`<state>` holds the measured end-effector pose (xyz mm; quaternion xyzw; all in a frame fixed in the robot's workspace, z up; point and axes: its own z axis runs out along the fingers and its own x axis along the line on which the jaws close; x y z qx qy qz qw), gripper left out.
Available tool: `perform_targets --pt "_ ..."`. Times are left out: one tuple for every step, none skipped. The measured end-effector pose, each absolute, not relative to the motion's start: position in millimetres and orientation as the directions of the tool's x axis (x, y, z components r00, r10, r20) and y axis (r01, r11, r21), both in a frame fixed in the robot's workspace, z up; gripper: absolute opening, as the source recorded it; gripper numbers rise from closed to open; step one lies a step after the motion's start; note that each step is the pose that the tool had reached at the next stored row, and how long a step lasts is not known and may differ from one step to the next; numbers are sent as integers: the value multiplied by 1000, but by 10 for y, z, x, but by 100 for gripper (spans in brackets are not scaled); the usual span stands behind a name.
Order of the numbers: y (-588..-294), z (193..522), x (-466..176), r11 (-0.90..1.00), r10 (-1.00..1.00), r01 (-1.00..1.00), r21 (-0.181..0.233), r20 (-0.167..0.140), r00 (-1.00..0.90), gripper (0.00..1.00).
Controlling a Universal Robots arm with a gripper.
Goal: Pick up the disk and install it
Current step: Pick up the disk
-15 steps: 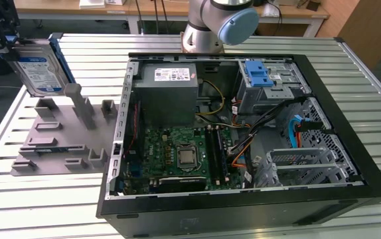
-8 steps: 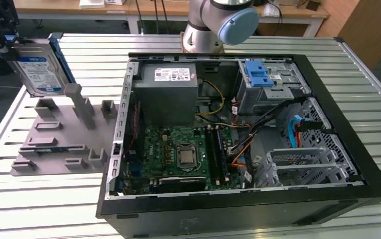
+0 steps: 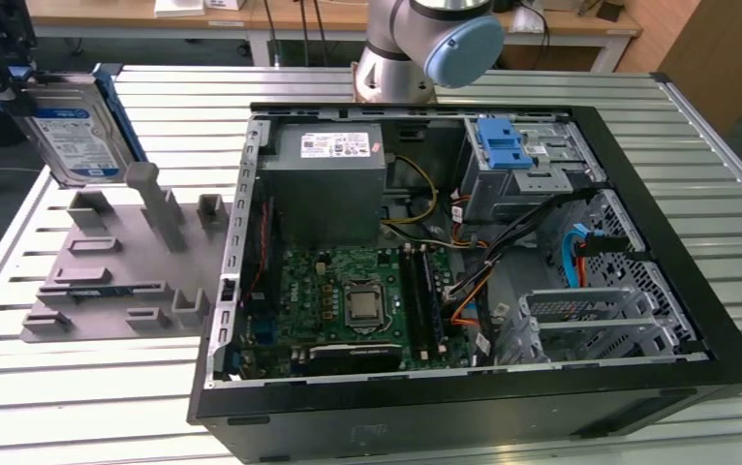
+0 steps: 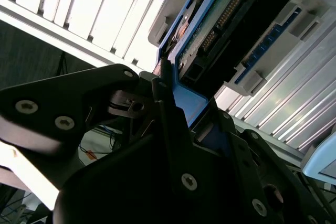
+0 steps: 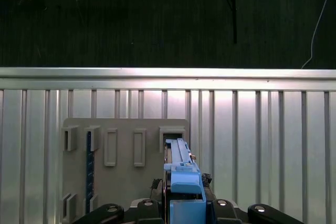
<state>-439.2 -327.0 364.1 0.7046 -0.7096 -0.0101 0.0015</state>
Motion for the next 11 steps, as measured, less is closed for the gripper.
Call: perform_targets --pt "-3270 3645 -4393 7 -1000 -1000 17 -12 -7 36" --pt "-3270 3649 -4392 7 -1000 -1000 17 -12 -7 36" --pt "-3270 3654 -4392 7 -1000 -1000 16 -12 -7 36" --pt "-3270 3658 -4392 7 -1000 -1000 16 -12 -7 36" --pt "-3270 3662 -4392 7 -1000 -1000 16 -12 -7 36" --pt "-3270 3665 -4392 7 -1000 -1000 16 -12 -7 36" --pt "-3270 3669 -4392 7 -1000 -1000 16 -12 -7 36" --pt "-3269 3674 -4392 7 -1000 -1000 16 -12 -7 36" --pt "-3269 3678 -4392 7 -1000 -1000 16 -12 -7 36" --pt "-3269 3682 -4392 7 -1000 -1000 16 -12 -7 36" --pt "-3269 3685 -4392 7 -1000 -1000 16 -12 -7 36"
